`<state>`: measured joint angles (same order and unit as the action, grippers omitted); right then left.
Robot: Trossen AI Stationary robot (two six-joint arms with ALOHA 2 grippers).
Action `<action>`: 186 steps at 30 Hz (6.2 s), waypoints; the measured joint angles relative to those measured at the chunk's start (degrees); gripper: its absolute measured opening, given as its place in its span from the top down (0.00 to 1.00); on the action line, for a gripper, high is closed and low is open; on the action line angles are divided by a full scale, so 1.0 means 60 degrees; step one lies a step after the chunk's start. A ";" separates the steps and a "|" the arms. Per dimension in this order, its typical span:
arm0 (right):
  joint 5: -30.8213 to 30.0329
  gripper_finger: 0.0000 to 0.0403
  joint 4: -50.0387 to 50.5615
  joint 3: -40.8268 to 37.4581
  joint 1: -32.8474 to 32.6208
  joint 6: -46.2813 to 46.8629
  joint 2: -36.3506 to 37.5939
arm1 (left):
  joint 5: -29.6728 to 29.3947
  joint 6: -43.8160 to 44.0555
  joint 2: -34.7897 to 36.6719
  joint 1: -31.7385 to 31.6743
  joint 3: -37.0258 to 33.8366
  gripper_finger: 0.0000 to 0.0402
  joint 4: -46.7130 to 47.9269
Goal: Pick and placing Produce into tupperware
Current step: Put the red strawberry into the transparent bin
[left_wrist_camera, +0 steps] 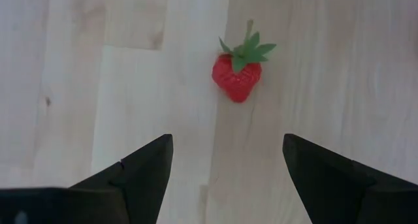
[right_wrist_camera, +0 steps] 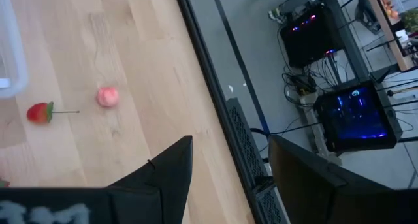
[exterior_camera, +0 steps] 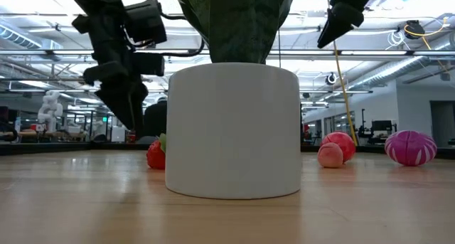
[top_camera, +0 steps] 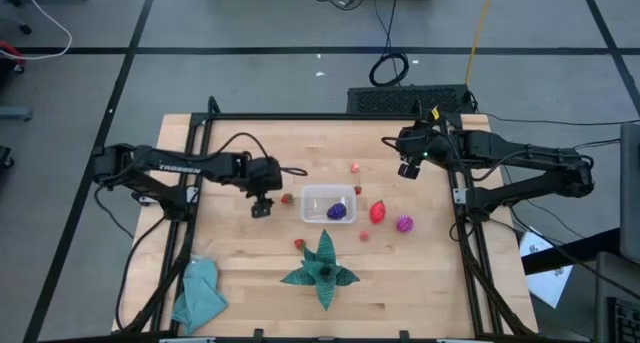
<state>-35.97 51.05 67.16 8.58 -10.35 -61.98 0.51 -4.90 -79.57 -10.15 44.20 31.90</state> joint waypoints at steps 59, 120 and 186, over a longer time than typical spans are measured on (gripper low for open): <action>-0.0001 0.52 -0.0506 0.0000 0.0003 0.0036 0.0000 | 0.1151 -0.0340 -0.1515 -0.0619 -0.1470 0.26 -0.4688; -0.0001 0.52 -0.0471 0.0004 0.0000 0.0174 -0.0004 | -0.0135 -0.0300 -0.0605 -0.0836 0.0224 0.49 -0.0972; -0.0004 0.52 -0.0164 0.0004 0.0000 -0.0334 -0.0004 | -0.2053 1.2273 -0.0614 0.0776 0.0220 0.44 -0.0343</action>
<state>-35.99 50.06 67.18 8.58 -12.35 -62.00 -11.80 68.74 -83.26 -5.50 45.52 29.84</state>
